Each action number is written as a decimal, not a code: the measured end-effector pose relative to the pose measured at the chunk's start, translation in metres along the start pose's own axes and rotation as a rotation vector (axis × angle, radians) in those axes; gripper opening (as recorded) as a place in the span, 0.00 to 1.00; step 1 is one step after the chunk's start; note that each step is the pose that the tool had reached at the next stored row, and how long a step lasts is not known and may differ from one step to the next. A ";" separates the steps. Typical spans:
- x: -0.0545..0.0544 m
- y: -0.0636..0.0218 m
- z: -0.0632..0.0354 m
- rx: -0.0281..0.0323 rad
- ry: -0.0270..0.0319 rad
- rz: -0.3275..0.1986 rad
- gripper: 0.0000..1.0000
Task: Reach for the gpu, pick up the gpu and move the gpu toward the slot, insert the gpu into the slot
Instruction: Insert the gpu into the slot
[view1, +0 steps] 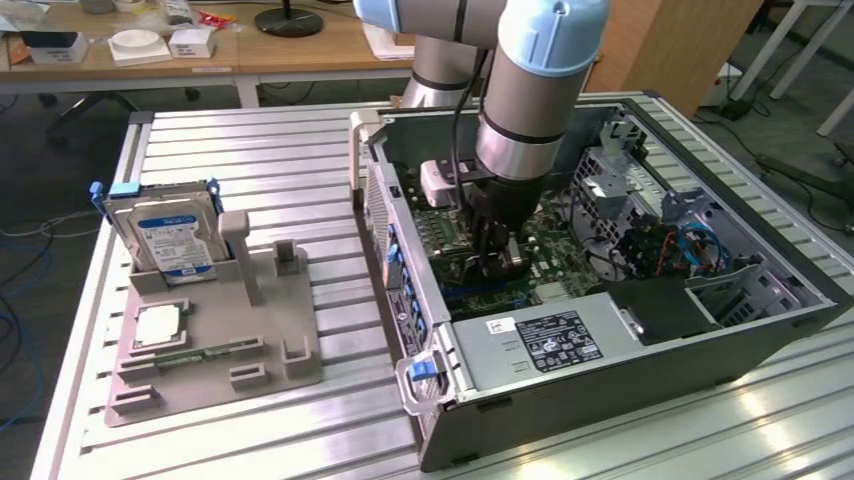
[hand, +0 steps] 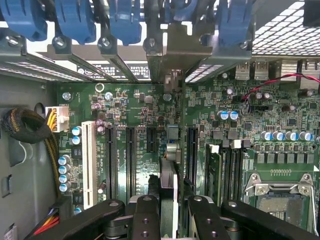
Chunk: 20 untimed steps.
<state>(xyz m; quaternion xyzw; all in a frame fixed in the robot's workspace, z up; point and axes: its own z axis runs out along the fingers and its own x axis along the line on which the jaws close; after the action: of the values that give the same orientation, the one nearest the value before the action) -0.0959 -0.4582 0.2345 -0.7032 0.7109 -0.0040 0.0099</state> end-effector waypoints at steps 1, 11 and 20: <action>0.000 0.0000 0.0011 0.0000 0.0003 0.000 0.27; 0.000 0.0001 0.0016 -0.0001 -0.0003 0.000 0.27; 0.000 0.0056 0.0079 0.0027 0.0014 -0.001 0.27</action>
<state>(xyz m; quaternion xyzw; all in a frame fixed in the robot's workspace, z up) -0.1014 -0.4584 0.2265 -0.7034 0.7107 -0.0054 0.0104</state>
